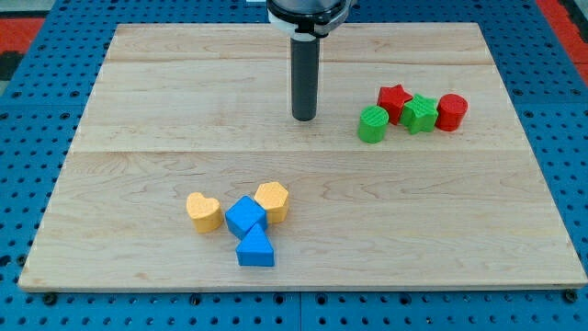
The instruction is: Separate the red and green stars from the red and green circles
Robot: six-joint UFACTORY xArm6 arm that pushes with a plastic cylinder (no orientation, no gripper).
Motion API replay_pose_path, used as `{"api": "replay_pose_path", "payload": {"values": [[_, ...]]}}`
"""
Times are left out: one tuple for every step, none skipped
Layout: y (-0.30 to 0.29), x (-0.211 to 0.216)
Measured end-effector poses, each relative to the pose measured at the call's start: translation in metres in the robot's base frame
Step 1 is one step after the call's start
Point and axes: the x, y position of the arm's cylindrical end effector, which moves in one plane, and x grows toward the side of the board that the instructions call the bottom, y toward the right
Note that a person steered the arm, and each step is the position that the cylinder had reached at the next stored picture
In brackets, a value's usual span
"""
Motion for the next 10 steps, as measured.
{"api": "replay_pose_path", "payload": {"values": [[0.001, 0.012], [0.021, 0.086], [0.115, 0.091], [0.21, 0.067], [0.222, 0.021], [0.183, 0.002], [0.12, -0.008], [0.063, -0.011], [0.005, -0.043], [-0.03, -0.048]]}}
